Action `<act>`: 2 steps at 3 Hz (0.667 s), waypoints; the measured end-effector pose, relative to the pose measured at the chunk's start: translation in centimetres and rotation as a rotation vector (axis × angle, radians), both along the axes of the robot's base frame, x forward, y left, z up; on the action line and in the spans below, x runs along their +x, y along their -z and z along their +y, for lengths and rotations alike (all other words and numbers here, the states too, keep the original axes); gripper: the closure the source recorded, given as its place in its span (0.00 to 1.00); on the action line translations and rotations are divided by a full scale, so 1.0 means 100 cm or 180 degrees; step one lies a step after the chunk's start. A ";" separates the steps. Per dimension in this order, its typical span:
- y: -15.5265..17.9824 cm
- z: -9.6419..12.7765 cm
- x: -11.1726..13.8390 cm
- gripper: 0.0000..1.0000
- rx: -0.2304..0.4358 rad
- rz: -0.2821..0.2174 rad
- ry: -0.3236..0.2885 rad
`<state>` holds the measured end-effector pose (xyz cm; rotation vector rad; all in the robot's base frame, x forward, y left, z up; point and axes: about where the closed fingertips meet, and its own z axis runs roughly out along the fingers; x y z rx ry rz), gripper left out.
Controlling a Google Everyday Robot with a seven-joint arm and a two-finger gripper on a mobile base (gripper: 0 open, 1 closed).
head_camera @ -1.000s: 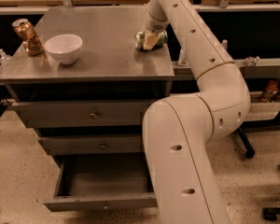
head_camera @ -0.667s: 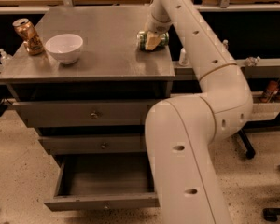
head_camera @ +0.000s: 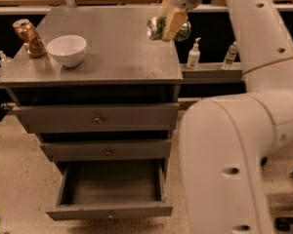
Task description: Place green can into bottom drawer
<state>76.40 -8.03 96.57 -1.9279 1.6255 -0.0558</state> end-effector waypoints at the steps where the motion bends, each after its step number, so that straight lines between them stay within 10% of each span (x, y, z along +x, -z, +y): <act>1: -0.011 -0.021 -0.046 1.00 0.0241 0.0430 0.0293; 2: -0.046 -0.020 -0.088 1.00 0.0606 0.0565 0.0667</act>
Offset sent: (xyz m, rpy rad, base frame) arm -0.2481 0.0490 -0.1141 0.1407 0.6160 -0.3248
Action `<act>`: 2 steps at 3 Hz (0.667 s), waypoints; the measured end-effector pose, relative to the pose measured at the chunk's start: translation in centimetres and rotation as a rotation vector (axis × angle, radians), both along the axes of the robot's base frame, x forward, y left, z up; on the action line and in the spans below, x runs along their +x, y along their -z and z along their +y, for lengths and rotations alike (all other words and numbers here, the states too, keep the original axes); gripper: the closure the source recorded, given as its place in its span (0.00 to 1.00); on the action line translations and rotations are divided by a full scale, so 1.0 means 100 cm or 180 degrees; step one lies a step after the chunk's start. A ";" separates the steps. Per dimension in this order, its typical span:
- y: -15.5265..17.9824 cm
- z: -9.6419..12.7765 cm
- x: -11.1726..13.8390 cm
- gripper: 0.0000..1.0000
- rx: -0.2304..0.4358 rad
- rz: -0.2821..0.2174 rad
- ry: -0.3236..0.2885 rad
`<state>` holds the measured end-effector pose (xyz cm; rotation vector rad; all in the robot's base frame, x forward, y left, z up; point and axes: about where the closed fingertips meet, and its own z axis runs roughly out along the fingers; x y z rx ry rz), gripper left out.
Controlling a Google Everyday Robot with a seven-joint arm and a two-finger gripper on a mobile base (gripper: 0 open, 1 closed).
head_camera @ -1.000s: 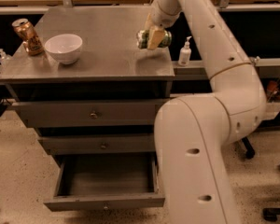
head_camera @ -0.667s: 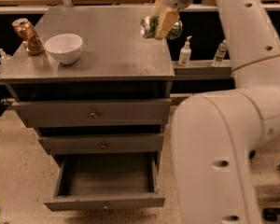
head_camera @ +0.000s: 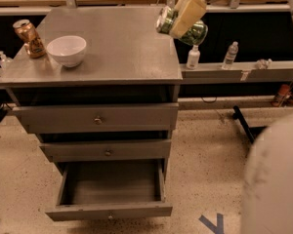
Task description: Place green can into bottom drawer
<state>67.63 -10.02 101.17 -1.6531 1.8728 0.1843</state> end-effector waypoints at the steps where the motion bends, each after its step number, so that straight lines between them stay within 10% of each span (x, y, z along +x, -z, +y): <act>1: -0.011 0.016 -0.029 1.00 0.0163 0.0101 0.0108; 2: 0.004 0.017 -0.022 1.00 0.0266 0.0156 0.0180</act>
Offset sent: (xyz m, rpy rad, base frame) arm -0.0164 0.0058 -0.0194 0.1455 0.0552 -0.1162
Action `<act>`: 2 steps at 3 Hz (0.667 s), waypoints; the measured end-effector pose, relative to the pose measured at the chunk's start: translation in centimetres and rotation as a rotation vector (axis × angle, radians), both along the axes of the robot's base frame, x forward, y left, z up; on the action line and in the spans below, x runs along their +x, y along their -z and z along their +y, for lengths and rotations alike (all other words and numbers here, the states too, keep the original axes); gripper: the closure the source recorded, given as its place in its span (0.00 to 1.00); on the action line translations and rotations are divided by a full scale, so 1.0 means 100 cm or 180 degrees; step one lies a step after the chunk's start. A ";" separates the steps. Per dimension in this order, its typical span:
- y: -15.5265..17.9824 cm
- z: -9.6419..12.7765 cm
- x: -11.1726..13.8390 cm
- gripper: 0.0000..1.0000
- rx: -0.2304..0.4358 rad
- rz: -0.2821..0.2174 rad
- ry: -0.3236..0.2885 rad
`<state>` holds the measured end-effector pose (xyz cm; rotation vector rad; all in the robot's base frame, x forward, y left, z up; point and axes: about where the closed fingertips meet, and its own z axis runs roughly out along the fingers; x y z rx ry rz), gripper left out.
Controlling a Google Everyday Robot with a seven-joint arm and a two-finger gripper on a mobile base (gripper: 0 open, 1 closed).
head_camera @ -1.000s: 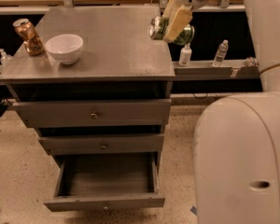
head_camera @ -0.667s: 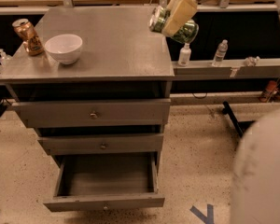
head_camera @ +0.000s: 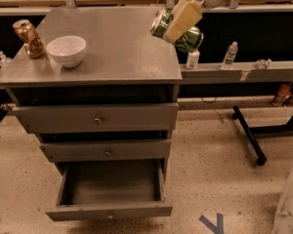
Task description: Place green can into bottom drawer
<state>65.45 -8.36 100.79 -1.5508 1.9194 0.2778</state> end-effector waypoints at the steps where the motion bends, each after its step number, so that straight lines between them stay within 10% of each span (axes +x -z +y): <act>1: -0.006 -0.007 -0.014 1.00 0.0279 -0.0117 0.0192; 2: -0.008 -0.003 -0.058 1.00 0.0519 -0.0431 0.0507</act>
Offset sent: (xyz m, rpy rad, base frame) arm -0.0509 0.1904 -0.2610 0.2703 -0.1574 -0.2344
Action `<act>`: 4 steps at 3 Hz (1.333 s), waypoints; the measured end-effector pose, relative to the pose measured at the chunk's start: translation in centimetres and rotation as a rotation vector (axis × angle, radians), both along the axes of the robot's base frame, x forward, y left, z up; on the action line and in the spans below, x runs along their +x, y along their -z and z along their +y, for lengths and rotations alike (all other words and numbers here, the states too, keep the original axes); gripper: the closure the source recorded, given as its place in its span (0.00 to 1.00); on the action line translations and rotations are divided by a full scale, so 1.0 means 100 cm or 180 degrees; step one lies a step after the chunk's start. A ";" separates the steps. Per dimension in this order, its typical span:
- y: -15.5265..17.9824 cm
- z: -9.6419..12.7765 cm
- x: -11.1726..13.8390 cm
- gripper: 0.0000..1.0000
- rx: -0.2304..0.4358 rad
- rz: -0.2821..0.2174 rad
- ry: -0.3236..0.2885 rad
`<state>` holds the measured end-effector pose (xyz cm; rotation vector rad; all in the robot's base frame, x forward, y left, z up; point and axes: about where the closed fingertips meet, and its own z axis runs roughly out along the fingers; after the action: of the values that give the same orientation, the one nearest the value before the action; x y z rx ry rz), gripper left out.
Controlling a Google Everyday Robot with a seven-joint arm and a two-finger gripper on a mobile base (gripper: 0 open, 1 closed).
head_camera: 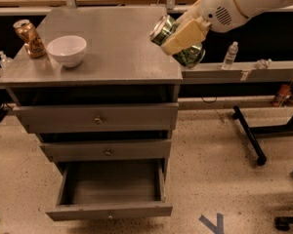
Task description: Place green can into bottom drawer
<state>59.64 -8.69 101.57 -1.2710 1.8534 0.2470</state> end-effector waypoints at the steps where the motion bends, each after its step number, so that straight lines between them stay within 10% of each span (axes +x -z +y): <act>1: 0.002 -0.001 0.001 1.00 -0.0003 0.0009 0.0001; 3: 0.116 0.031 -0.002 1.00 0.0704 0.0308 -0.0075; 4: 0.226 0.060 -0.026 1.00 0.1115 0.0344 -0.0159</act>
Offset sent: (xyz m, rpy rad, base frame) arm 0.0258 0.0402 -0.1777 0.3243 0.2079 -0.0055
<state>57.07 -2.67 79.00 -1.0774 1.7730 0.6487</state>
